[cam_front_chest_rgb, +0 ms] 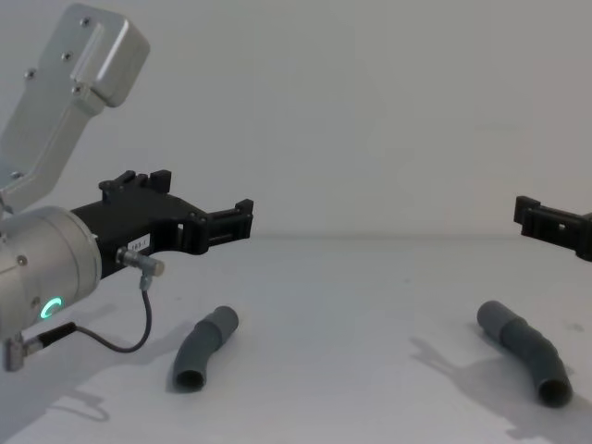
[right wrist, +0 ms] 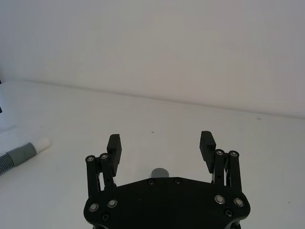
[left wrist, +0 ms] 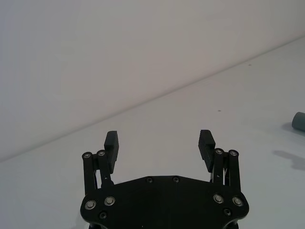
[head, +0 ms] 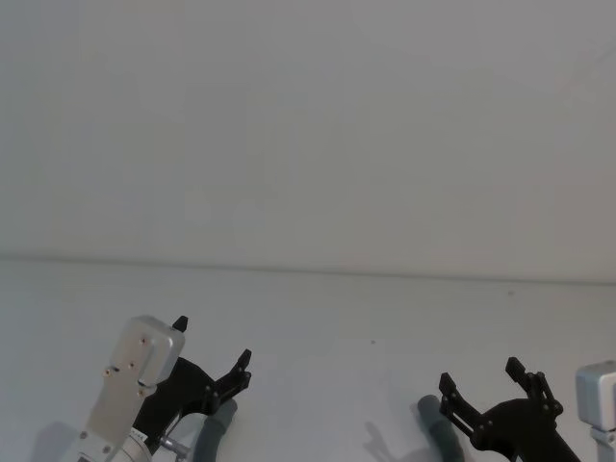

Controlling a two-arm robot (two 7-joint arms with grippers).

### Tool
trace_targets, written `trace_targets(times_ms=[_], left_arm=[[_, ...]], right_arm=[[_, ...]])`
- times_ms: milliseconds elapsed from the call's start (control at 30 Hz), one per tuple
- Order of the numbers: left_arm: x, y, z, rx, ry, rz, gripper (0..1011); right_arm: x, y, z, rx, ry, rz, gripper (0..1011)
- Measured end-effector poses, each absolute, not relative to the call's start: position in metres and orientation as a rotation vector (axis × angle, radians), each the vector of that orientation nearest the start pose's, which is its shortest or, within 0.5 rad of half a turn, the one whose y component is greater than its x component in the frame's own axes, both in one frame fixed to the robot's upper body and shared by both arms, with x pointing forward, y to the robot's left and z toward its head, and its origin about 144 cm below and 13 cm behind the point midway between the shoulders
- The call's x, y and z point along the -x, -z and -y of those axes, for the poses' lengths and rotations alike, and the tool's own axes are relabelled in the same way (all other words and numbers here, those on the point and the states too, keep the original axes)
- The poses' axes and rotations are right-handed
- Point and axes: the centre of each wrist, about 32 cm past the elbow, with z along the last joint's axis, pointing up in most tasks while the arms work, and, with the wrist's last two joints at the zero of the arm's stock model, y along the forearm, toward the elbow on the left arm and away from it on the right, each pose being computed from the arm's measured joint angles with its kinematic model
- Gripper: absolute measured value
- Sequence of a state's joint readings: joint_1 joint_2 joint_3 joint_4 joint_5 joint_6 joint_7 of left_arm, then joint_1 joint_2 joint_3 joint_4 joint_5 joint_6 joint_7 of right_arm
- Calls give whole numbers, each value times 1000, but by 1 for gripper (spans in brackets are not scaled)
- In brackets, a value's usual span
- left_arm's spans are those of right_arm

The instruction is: Use both hands to pick up one end of the pipe from the table, align the ends, and insert them.

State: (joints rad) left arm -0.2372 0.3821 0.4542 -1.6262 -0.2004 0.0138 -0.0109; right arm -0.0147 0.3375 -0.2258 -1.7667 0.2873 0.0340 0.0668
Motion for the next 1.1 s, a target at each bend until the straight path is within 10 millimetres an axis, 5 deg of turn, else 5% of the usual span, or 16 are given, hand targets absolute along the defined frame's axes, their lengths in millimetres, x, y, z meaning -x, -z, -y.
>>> trace_targets(times_ms=[1100], left_arm=[[-486, -1207, -188, -93, -1165, 95, 1002]], right_arm=[[-443, -1189, 237, -26, 1229, 75, 1001]])
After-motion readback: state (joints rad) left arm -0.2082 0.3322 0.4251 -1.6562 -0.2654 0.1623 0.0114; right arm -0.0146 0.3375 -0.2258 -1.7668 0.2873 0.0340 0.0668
